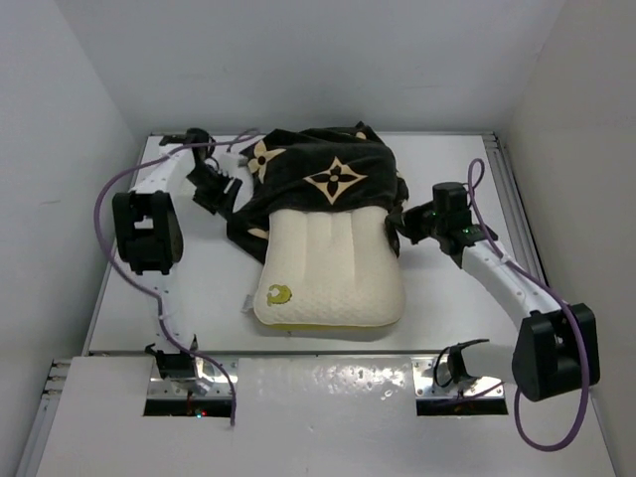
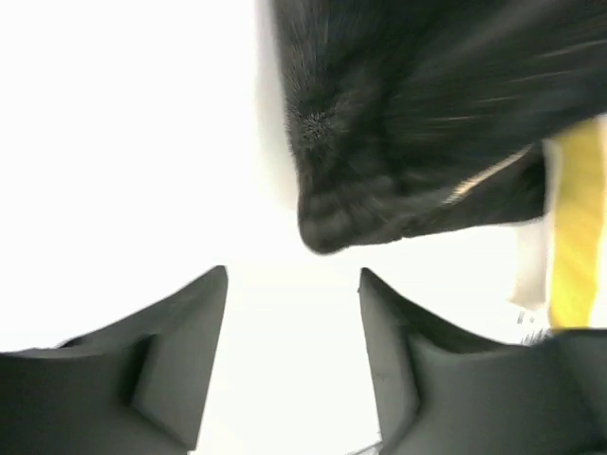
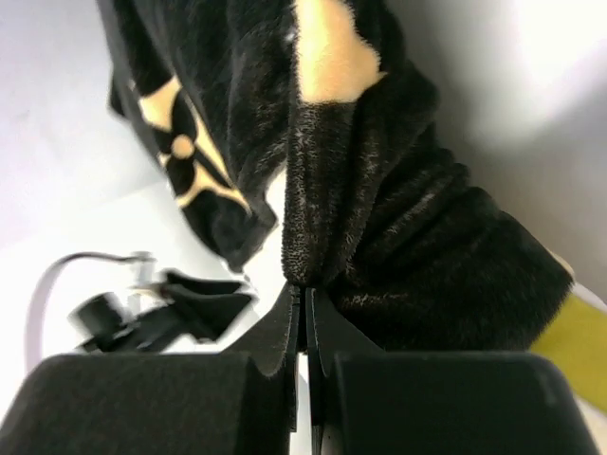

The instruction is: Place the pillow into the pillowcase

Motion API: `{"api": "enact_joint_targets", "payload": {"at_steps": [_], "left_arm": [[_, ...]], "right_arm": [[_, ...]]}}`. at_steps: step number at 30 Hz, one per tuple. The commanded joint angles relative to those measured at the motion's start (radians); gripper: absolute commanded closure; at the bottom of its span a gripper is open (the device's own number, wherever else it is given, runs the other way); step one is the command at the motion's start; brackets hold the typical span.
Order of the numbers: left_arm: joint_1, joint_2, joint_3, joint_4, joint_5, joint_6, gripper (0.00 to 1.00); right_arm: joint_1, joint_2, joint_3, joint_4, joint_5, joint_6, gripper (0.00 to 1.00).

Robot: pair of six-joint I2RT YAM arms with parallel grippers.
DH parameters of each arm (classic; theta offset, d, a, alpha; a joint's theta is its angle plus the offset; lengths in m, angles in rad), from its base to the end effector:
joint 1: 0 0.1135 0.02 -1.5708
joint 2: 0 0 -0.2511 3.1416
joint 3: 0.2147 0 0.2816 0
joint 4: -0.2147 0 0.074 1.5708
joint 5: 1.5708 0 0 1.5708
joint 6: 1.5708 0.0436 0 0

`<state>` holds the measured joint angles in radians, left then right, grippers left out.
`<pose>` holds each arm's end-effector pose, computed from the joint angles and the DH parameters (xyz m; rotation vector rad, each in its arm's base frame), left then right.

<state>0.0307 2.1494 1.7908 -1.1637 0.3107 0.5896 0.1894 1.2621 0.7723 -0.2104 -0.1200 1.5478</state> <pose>0.4418 0.0002 0.1680 0.8305 2.8533 -0.4212 0.2980 0.0624 0.2007 1.5098 1.9808 0.9805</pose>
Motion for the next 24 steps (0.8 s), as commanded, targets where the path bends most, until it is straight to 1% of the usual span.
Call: {"api": "enact_joint_targets", "payload": {"at_steps": [1, 2, 3, 4, 5, 6, 7, 8, 9, 10, 11, 12, 14, 15, 16, 17, 18, 20, 21, 24], "left_arm": [[-0.014, -0.276, 0.049, 0.152, -0.033, -0.037, 0.42], [-0.02, -0.317, 0.013, 0.18, -0.048, -0.033, 0.41], [-0.055, -0.359, -0.01, 0.199, -0.061, -0.018, 0.4], [-0.101, -0.443, -0.039, 0.223, -0.073, 0.033, 0.4], [-0.127, -0.485, -0.11, 0.234, -0.085, 0.062, 0.41], [-0.176, -0.559, -0.148, 0.251, -0.09, 0.122, 0.54], [-0.195, -0.598, -0.189, 0.251, -0.09, 0.157, 0.65], [-0.207, -0.632, -0.264, 0.245, -0.062, 0.192, 0.75], [-0.231, -0.666, -0.299, 0.234, -0.036, 0.276, 0.87], [-0.247, -0.727, -0.338, 0.204, 0.022, 0.326, 0.88], [-0.27, -0.756, -0.413, 0.19, 0.048, 0.367, 0.88], [-0.343, -0.813, -0.45, 0.188, 0.065, 0.419, 0.81], [-0.449, -0.836, -0.523, 0.184, 0.058, 0.428, 0.7], [-0.562, -0.824, -0.534, 0.197, 0.045, 0.374, 0.54], [-0.615, -0.82, -0.563, 0.214, 0.013, 0.336, 0.46], [-0.673, -0.819, -0.583, 0.235, -0.002, 0.31, 0.4], [-0.786, -0.818, -0.597, 0.269, -0.024, 0.28, 0.25], [-0.891, -0.81, -0.613, 0.312, -0.123, 0.213, 0.14], [-0.952, -0.8, -0.613, 0.349, -0.151, 0.147, 0.01], [-0.972, -0.761, -0.608, 0.38, -0.131, 0.127, 0.0]], "right_arm": [[0.054, -0.055, 0.059, 0.118, 0.052, 0.018, 1.0], [0.067, -0.067, 0.059, 0.115, 0.059, 0.015, 1.0], [0.073, -0.076, 0.05, 0.114, 0.066, 0.011, 1.0], [0.076, -0.088, 0.045, 0.114, 0.077, 0.008, 1.0], [0.077, -0.113, 0.038, 0.105, 0.082, 0.008, 1.0], [0.078, -0.125, 0.009, 0.103, 0.091, 0.012, 1.0], [0.076, -0.141, -0.007, 0.103, 0.091, 0.012, 1.0], [0.074, -0.156, -0.021, 0.103, 0.108, 0.014, 1.0], [0.073, -0.185, -0.049, 0.103, 0.114, 0.011, 1.0], [0.071, -0.197, -0.06, 0.088, 0.117, 0.008, 1.0], [0.068, -0.208, -0.07, 0.077, 0.134, -0.006, 1.0], [0.065, -0.22, -0.088, 0.068, 0.138, -0.014, 1.0], [0.058, -0.231, -0.108, 0.033, 0.151, -0.032, 1.0], [0.056, -0.242, -0.117, 0.029, 0.154, -0.037, 1.0], [0.045, -0.247, -0.126, 0.029, 0.155, -0.041, 1.0], [0.044, -0.25, -0.134, 0.026, 0.157, -0.043, 1.0], [0.039, -0.253, -0.146, 0.022, 0.157, -0.046, 1.0], [0.022, -0.259, -0.157, 0.022, 0.149, -0.063, 1.0], [0.018, -0.263, -0.162, 0.02, 0.145, -0.067, 1.0], [0.008, -0.277, -0.188, 0.017, 0.154, -0.08, 1.0]]}}
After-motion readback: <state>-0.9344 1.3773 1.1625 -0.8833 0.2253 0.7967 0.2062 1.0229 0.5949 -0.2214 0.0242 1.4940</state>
